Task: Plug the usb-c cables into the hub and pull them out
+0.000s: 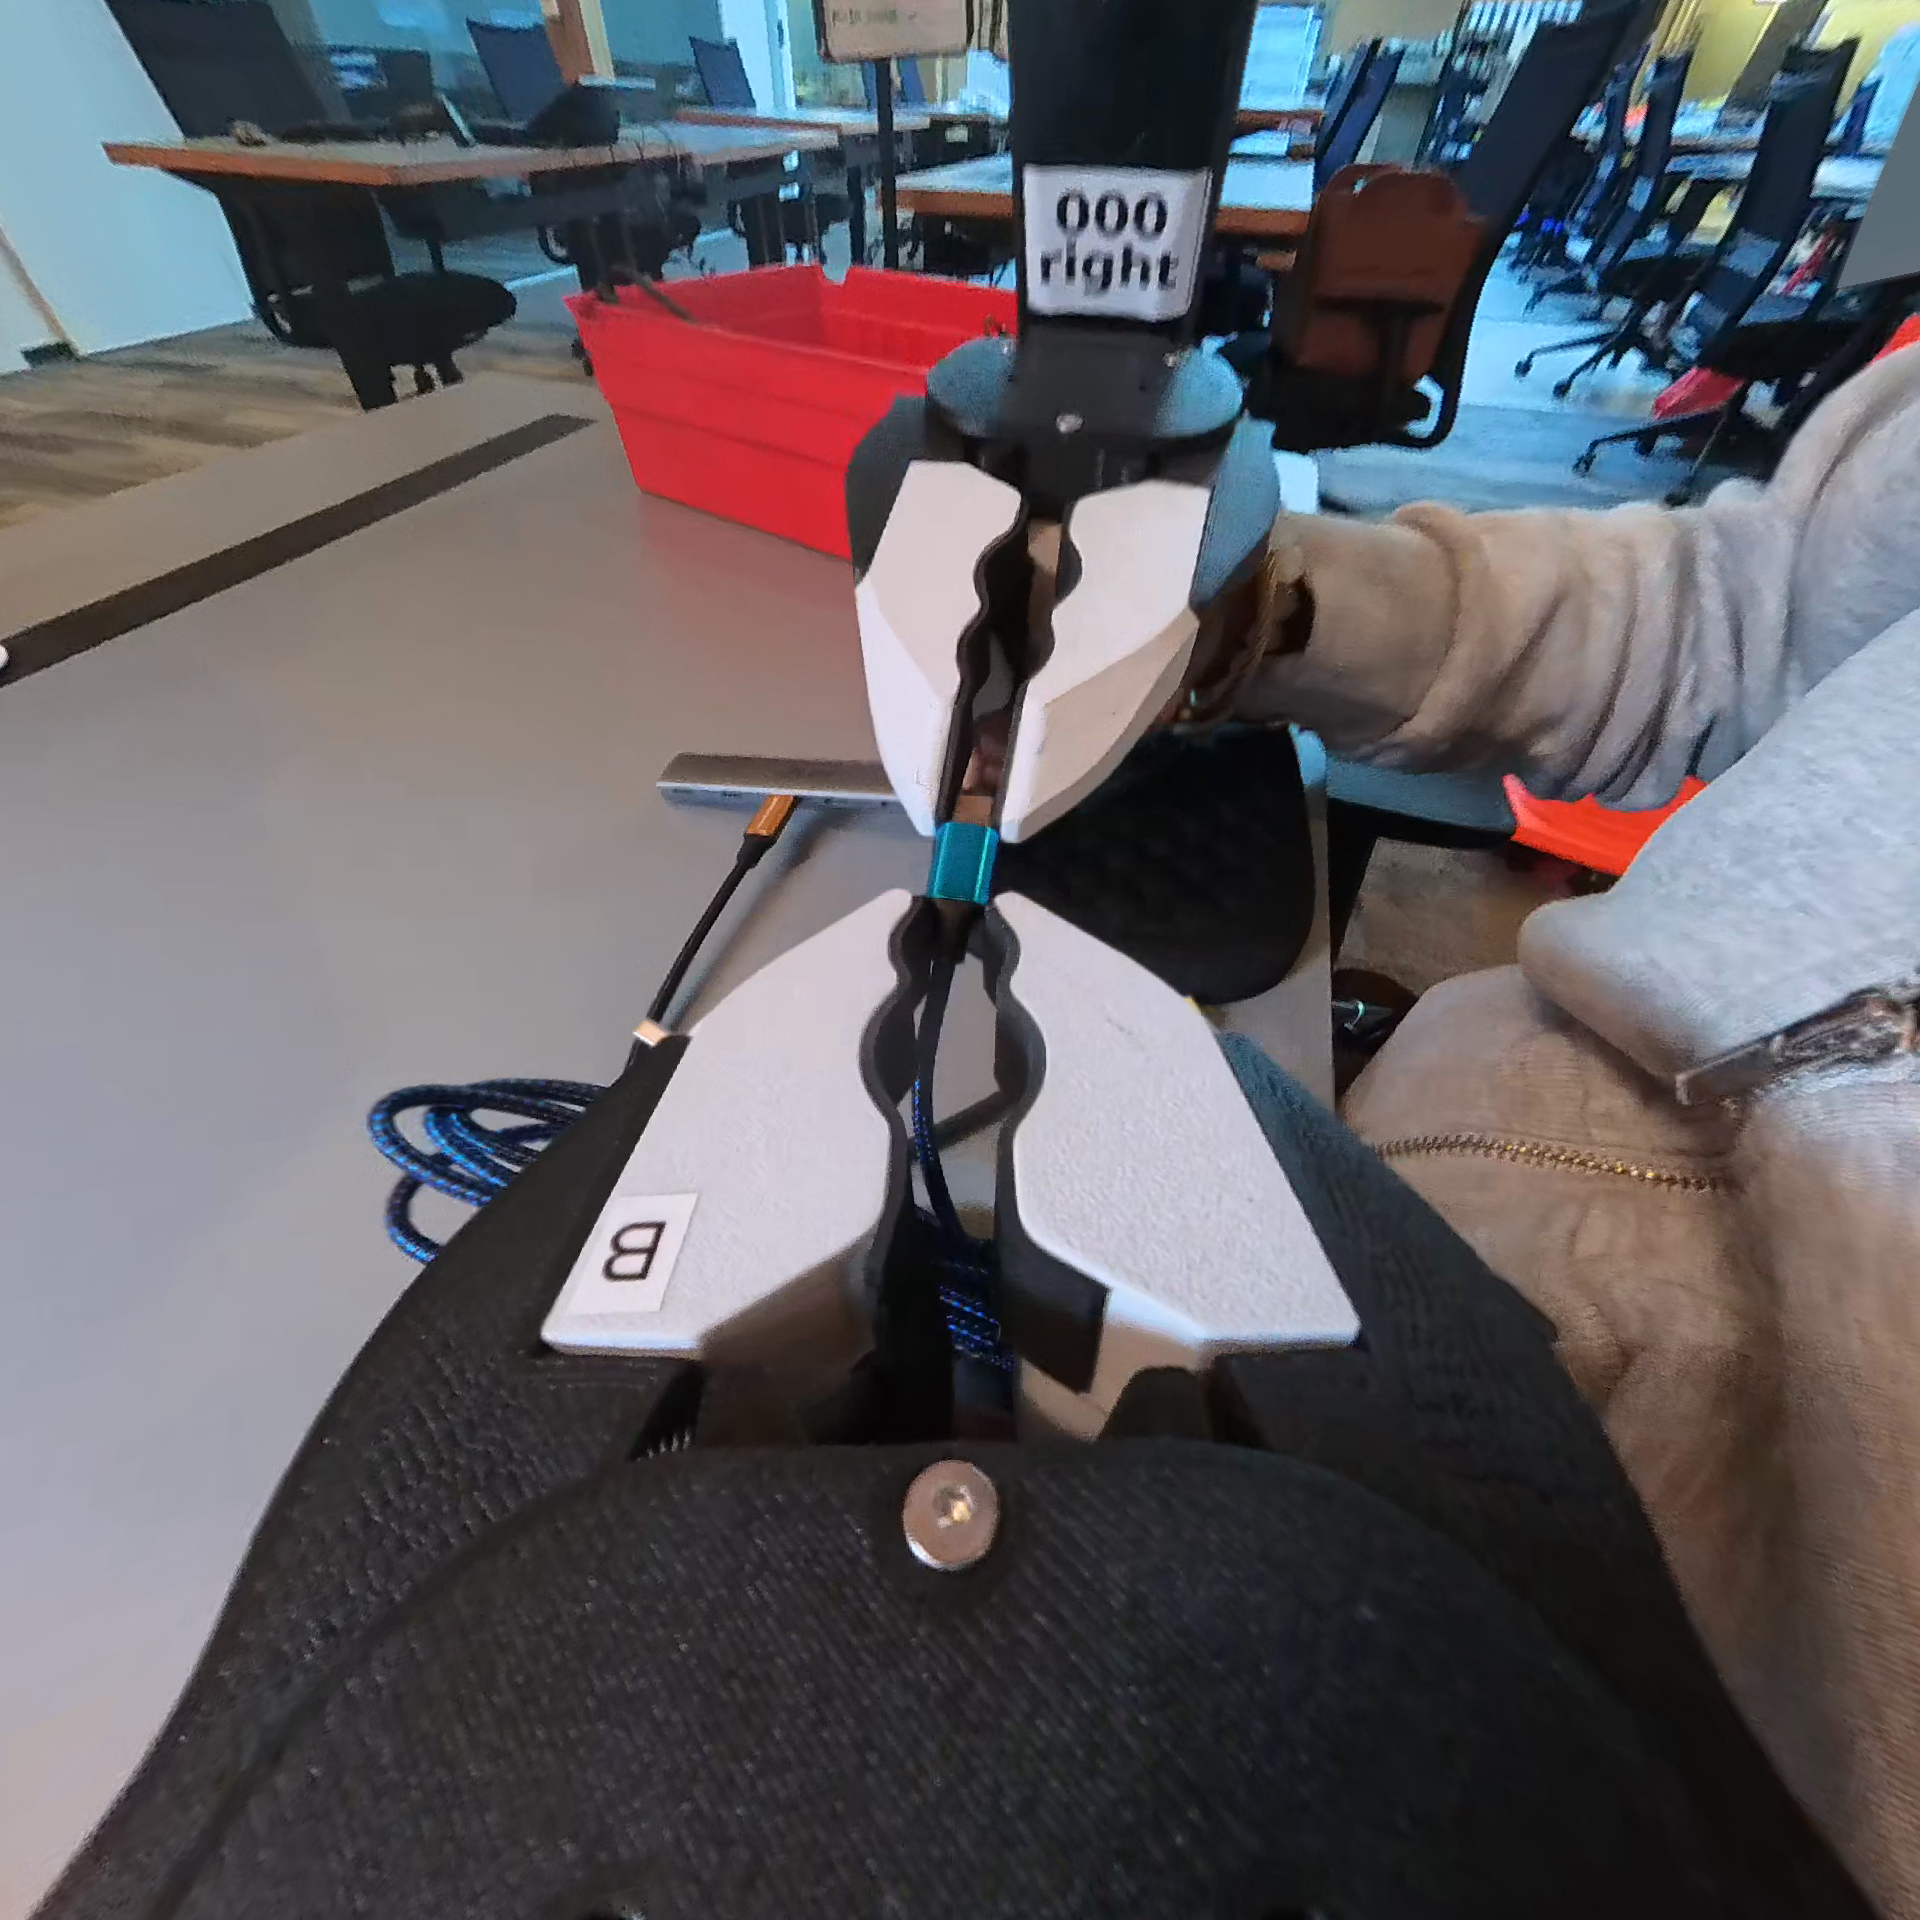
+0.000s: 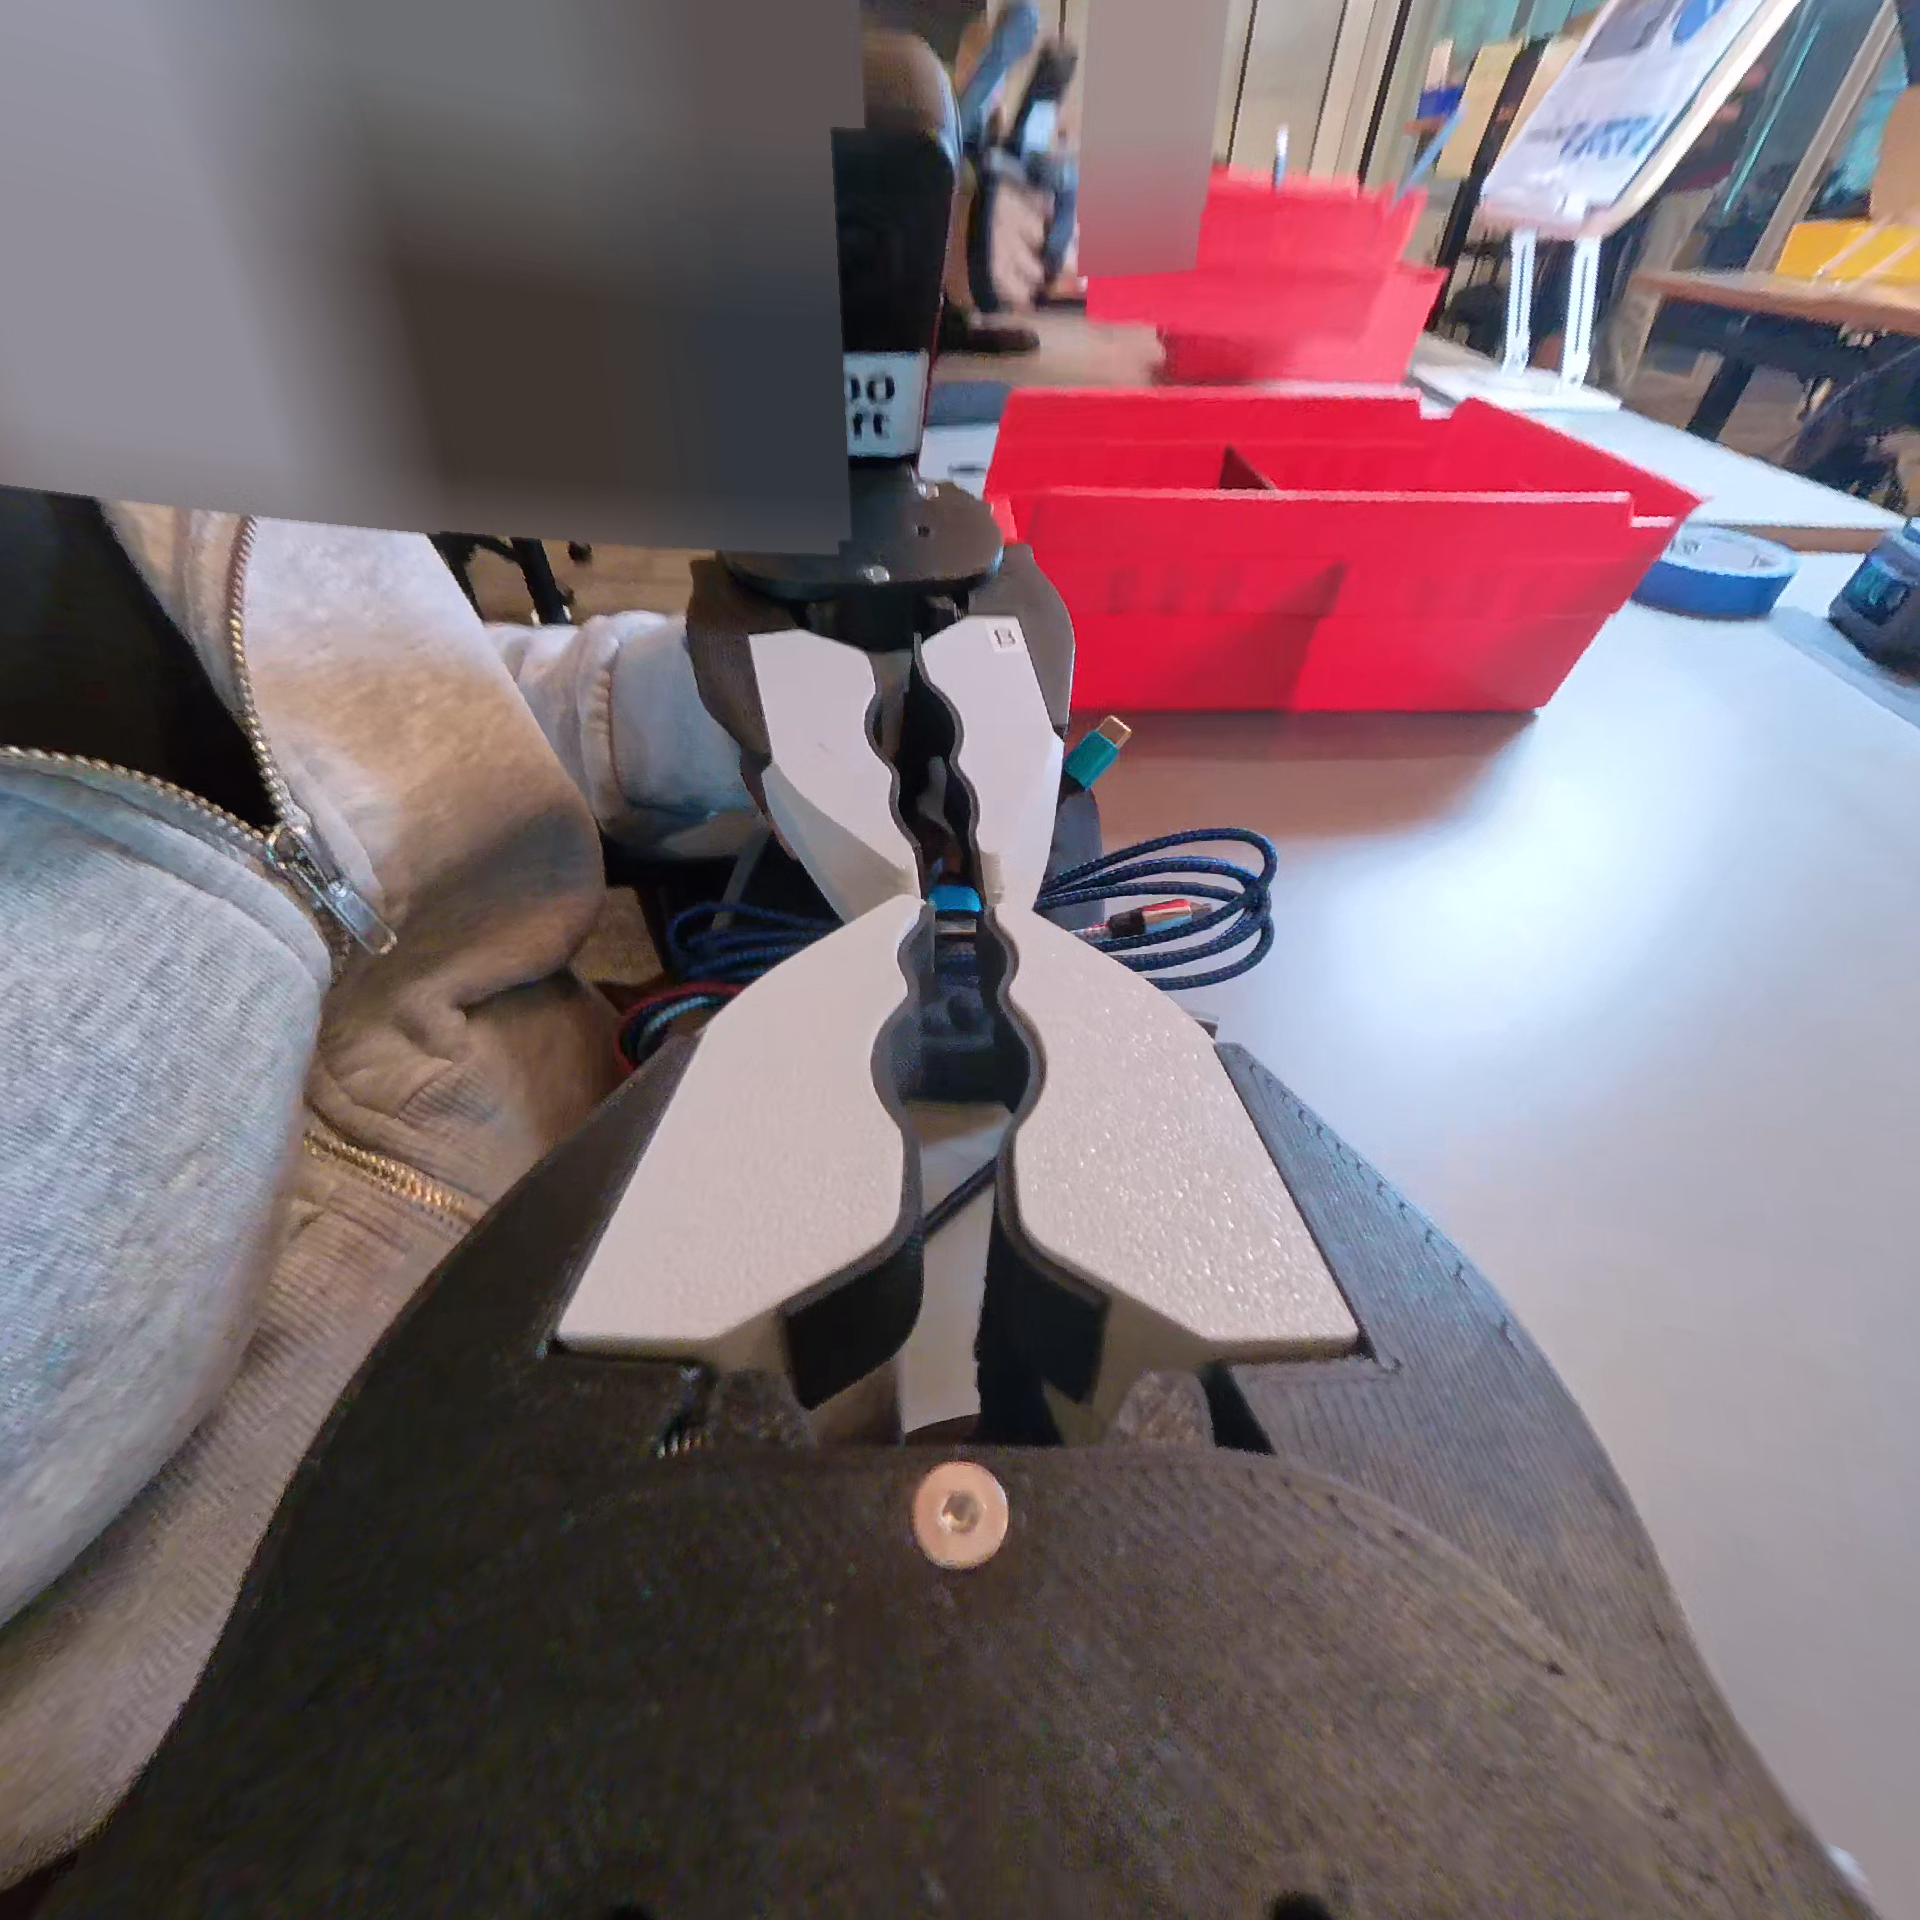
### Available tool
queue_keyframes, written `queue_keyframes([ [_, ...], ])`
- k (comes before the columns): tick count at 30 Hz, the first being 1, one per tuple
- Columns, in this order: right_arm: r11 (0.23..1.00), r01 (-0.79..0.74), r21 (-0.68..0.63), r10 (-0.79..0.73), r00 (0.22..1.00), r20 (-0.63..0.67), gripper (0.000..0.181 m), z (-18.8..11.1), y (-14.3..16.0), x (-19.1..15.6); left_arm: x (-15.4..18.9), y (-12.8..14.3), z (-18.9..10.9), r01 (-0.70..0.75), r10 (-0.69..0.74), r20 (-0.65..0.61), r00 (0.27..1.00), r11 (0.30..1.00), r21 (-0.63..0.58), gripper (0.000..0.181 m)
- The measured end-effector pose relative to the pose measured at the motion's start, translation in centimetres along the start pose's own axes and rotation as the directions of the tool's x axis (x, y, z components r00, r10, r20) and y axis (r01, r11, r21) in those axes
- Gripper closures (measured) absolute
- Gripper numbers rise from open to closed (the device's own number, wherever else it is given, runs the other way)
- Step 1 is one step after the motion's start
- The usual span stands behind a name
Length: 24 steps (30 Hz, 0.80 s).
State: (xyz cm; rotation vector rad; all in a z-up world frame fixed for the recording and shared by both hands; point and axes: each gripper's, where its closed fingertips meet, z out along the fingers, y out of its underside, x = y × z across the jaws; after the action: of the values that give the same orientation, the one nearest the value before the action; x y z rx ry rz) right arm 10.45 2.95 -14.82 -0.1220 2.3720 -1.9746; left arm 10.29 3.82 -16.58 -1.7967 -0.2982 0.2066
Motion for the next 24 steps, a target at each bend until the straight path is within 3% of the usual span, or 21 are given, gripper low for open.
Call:
queue_keyframes([
  [5, 0.976, 0.103, -0.194, -0.115, 0.992, -0.052, 0.169, -0.1, 0.9, 0.3, -0.1, 1.2, 0.5, -0.054, 0.059, 0.038, 0.998, 0.993, -0.105, 0.172],
  [8, 0.953, 0.107, -0.282, -0.113, 0.994, -0.007, 0.16, -0.2, 0.9, 0.0, 0.1, 1.4, 0.7, -0.079, 0.084, 0.032, 0.996, 0.989, -0.123, 0.172],
  [15, 0.864, 0.136, -0.486, -0.118, 0.991, 0.068, 0.171, 0.5, 2.3, -0.1, 0.0, 1.6, 0.7, -0.087, 0.093, 0.045, 0.995, 0.988, -0.125, 0.172],
  [18, 0.905, 0.149, -0.399, -0.12, 0.988, 0.097, 0.172, 0.7, 0.8, -0.6, 0.4, 0.4, 0.1, -0.107, 0.108, 0.03, 0.994, 0.994, -0.038, 0.172],
  [21, 0.963, 0.151, -0.221, -0.128, 0.985, 0.115, 0.172, 0.9, -2.1, -1.3, 1.1, -2.3, -1.4, -0.109, 0.111, 0.0, 0.994, 0.976, 0.187, 0.171],
  [24, 0.989, 0.137, -0.056, -0.131, 0.986, 0.105, 0.172, 0.9, -4.9, -1.4, 1.6, -5.1, -3.4, -0.032, 0.053, -0.043, 0.998, 0.919, 0.393, 0.157],
])
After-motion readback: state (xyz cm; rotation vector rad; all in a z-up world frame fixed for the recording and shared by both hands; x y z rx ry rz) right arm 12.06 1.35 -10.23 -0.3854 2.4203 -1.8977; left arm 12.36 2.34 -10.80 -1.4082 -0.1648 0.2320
